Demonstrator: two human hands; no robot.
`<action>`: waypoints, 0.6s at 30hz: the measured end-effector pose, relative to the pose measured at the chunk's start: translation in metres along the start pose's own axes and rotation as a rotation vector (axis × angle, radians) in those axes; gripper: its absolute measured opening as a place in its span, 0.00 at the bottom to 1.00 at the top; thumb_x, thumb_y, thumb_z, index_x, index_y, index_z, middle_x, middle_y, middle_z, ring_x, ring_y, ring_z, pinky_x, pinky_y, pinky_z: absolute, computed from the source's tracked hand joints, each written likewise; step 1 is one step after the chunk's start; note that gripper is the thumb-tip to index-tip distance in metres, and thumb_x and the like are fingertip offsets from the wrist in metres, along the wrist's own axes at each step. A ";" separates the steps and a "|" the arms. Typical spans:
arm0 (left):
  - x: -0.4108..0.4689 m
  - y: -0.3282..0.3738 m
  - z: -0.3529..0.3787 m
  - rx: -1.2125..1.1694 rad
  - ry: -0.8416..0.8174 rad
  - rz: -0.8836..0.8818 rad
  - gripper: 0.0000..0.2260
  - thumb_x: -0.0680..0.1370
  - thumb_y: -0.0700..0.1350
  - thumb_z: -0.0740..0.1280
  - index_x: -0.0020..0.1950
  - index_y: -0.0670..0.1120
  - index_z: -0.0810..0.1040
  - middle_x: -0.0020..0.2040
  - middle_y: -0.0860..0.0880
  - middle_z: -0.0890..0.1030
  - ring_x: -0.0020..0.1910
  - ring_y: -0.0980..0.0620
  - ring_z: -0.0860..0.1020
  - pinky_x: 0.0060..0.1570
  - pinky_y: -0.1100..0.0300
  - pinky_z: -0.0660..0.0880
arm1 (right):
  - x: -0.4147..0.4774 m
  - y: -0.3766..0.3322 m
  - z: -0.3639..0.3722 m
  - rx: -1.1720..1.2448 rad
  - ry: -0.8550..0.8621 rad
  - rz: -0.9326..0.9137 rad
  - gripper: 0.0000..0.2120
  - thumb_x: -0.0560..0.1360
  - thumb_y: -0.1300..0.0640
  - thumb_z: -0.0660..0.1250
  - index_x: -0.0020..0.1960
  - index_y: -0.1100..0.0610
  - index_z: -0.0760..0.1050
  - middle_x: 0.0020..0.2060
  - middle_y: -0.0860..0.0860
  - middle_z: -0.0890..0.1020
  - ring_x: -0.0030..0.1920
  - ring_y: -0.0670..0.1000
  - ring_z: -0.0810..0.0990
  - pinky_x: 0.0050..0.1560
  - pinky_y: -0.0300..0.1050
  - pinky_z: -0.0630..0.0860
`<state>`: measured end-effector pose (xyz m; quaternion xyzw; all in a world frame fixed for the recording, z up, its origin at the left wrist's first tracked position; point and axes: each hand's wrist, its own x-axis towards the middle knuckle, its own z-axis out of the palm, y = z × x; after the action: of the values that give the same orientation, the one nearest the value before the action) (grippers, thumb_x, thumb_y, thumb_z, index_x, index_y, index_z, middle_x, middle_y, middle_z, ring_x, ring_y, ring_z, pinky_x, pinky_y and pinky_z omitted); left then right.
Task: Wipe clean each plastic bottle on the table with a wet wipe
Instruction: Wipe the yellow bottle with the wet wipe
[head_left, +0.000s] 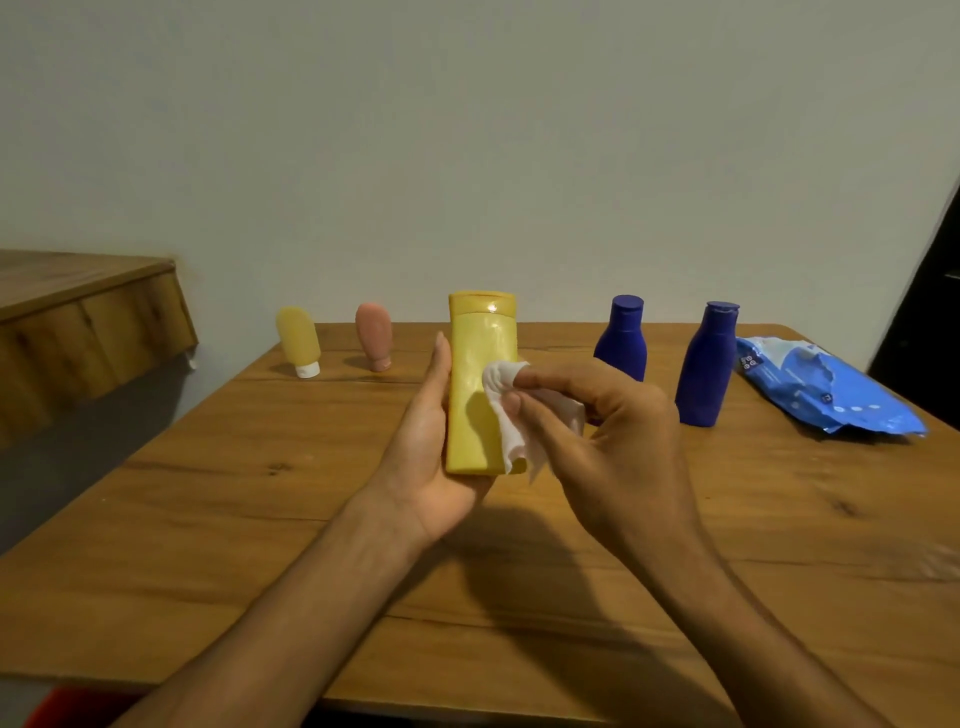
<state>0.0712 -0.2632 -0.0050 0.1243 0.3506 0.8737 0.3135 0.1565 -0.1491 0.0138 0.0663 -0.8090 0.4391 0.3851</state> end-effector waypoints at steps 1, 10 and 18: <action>0.000 -0.001 -0.001 0.004 0.008 -0.005 0.31 0.76 0.67 0.62 0.67 0.44 0.76 0.52 0.43 0.83 0.51 0.46 0.82 0.54 0.49 0.76 | -0.001 0.000 0.001 -0.036 -0.003 -0.034 0.11 0.71 0.55 0.70 0.53 0.51 0.80 0.49 0.42 0.81 0.51 0.36 0.77 0.50 0.30 0.75; -0.004 -0.013 0.006 0.054 0.105 0.042 0.32 0.74 0.69 0.62 0.67 0.46 0.76 0.51 0.43 0.83 0.52 0.45 0.82 0.52 0.47 0.79 | -0.004 0.002 0.002 -0.264 -0.038 -0.175 0.14 0.71 0.57 0.70 0.57 0.55 0.78 0.50 0.48 0.80 0.48 0.40 0.76 0.45 0.28 0.73; -0.007 -0.019 0.006 0.018 0.076 -0.030 0.32 0.72 0.71 0.62 0.56 0.43 0.80 0.42 0.44 0.83 0.42 0.46 0.83 0.41 0.50 0.80 | -0.012 -0.006 0.000 -0.400 -0.291 -0.182 0.11 0.72 0.51 0.67 0.51 0.54 0.81 0.47 0.48 0.77 0.45 0.44 0.76 0.44 0.35 0.75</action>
<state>0.0883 -0.2541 -0.0136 0.0886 0.3717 0.8698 0.3120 0.1674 -0.1557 0.0091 0.1236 -0.9173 0.2197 0.3082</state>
